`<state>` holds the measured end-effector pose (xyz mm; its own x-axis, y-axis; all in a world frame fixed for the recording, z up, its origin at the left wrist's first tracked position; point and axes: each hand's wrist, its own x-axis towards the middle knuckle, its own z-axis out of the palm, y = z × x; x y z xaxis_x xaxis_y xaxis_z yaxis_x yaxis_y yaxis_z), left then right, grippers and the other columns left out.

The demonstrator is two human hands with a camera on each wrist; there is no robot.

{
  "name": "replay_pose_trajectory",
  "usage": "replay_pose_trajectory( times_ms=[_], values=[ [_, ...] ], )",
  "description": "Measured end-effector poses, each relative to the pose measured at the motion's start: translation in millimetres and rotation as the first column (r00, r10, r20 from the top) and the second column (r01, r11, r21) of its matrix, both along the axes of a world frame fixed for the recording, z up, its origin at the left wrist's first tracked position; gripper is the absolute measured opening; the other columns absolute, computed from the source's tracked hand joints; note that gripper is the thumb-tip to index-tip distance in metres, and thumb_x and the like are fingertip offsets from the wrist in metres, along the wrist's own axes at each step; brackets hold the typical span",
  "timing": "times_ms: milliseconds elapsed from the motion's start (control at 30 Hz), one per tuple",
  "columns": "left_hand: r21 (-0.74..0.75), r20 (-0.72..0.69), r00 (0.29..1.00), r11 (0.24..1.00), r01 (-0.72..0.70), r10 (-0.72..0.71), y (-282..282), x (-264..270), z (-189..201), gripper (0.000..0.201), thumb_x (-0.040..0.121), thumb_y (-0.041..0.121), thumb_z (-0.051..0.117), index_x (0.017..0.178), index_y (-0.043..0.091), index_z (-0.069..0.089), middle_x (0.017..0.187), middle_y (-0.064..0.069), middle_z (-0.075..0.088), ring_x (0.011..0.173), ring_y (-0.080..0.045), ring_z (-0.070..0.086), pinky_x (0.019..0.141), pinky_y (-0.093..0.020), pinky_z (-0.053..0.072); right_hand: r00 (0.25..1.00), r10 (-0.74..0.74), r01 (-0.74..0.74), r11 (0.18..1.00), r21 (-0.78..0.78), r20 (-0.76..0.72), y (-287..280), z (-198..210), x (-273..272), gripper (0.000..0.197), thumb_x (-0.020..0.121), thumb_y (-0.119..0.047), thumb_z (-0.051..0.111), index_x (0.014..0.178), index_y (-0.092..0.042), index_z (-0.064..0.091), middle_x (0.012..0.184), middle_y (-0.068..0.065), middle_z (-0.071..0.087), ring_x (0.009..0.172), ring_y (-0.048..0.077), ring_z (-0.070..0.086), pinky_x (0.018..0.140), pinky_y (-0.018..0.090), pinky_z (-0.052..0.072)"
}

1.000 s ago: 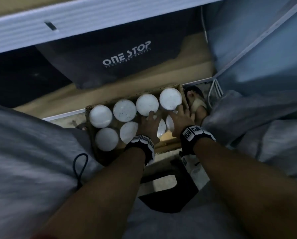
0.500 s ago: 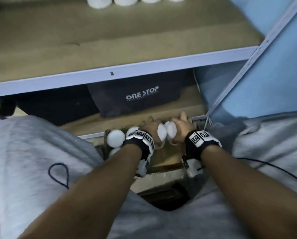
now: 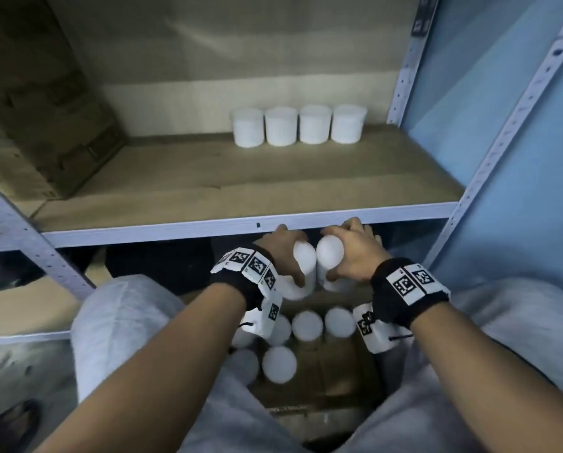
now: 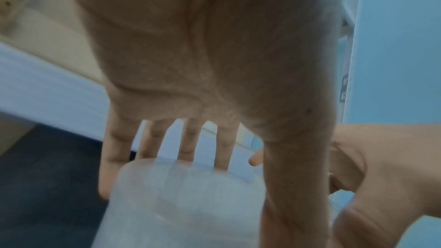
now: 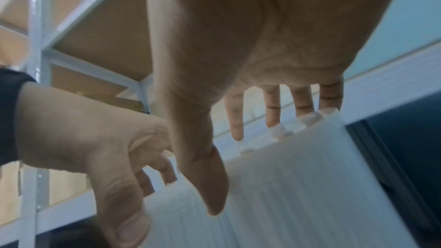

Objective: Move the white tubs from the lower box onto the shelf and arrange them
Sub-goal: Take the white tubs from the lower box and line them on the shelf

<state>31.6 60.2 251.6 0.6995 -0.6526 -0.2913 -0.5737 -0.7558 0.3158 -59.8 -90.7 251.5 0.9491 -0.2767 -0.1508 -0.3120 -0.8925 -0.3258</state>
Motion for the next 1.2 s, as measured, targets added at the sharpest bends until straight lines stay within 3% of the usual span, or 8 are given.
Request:
replay_pose_trajectory(
  times_ms=[167,333,500,633,867,1033,1200],
  values=[
    [-0.117,0.061,0.998,0.993,-0.028,0.035,17.6,12.1,44.9,0.093,0.053,0.034,0.085,0.136,0.031,0.042,0.127,-0.006,0.046,0.114,-0.029,0.054,0.094,-0.037,0.050,0.990,0.042,-0.041,0.999,-0.007,0.136,5.1,46.2,13.2,0.097,0.055,-0.037,0.081,0.139,-0.043,0.032,0.132,0.004,0.035,0.126,0.031,0.036,0.104,0.043,0.034],
    [-0.214,0.092,0.989,0.973,-0.092,0.114,34.9,28.3,86.5,0.091,0.054,0.036,0.084,0.136,0.034,0.044,0.136,0.002,0.050,0.120,-0.021,0.051,0.091,-0.031,0.049,0.970,0.063,-0.079,0.995,0.059,0.236,7.0,78.5,31.9,0.085,0.058,-0.036,0.081,0.134,-0.039,0.044,0.132,0.001,0.039,0.128,0.030,0.036,0.107,0.043,0.035],
    [-0.269,0.107,0.981,0.955,-0.130,0.163,43.2,49.9,113.3,0.086,0.057,0.036,0.083,0.135,0.030,0.048,0.135,0.001,0.052,0.118,-0.020,0.052,0.088,-0.035,0.052,0.941,0.078,-0.115,0.989,0.093,0.329,9.3,95.7,62.7,0.069,0.060,-0.032,0.082,0.123,-0.031,0.056,0.120,-0.001,0.046,0.118,0.025,0.045,0.102,0.039,0.038],
    [-0.283,0.127,0.972,0.947,-0.153,0.195,42.7,71.9,118.8,0.081,0.061,0.035,0.083,0.134,0.026,0.051,0.136,0.000,0.051,0.124,-0.019,0.047,0.085,-0.024,0.041,0.926,0.049,-0.107,0.985,0.135,0.375,9.2,94.3,91.9,0.065,0.058,-0.033,0.084,0.119,-0.027,0.062,0.124,-0.002,0.046,0.121,0.026,0.044,0.104,0.040,0.040],
    [-0.266,0.103,0.966,0.942,-0.205,0.239,33.9,100.8,109.5,0.074,0.063,0.031,0.083,0.131,0.023,0.054,0.135,-0.002,0.052,0.123,-0.020,0.048,0.083,-0.023,0.039,0.946,0.032,-0.084,0.986,0.147,0.322,8.7,78.8,132.7,0.063,0.063,-0.032,0.083,0.122,-0.023,0.062,0.131,0.001,0.045,0.126,0.028,0.042,0.106,0.037,0.038],
    [-0.273,0.022,0.967,0.932,-0.237,0.252,34.9,111.9,93.9,0.074,0.067,0.033,0.081,0.133,0.026,0.048,0.138,-0.001,0.045,0.121,-0.019,0.047,0.086,-0.025,0.040,0.964,0.055,-0.084,0.991,0.102,0.261,8.5,70.2,136.9,0.061,0.072,-0.035,0.077,0.128,-0.024,0.056,0.133,0.002,0.043,0.126,0.029,0.036,0.105,0.035,0.031],
    [-0.228,0.032,0.975,0.951,-0.207,0.220,35.3,112.4,96.1,0.074,0.071,0.035,0.078,0.136,0.027,0.043,0.141,0.002,0.043,0.123,-0.019,0.047,0.086,-0.025,0.038,0.967,0.062,-0.091,0.990,0.110,0.246,8.4,74.9,131.6,0.062,0.076,-0.036,0.075,0.132,-0.025,0.053,0.142,0.000,0.039,0.135,0.028,0.029,0.108,0.034,0.028]
  ],
)
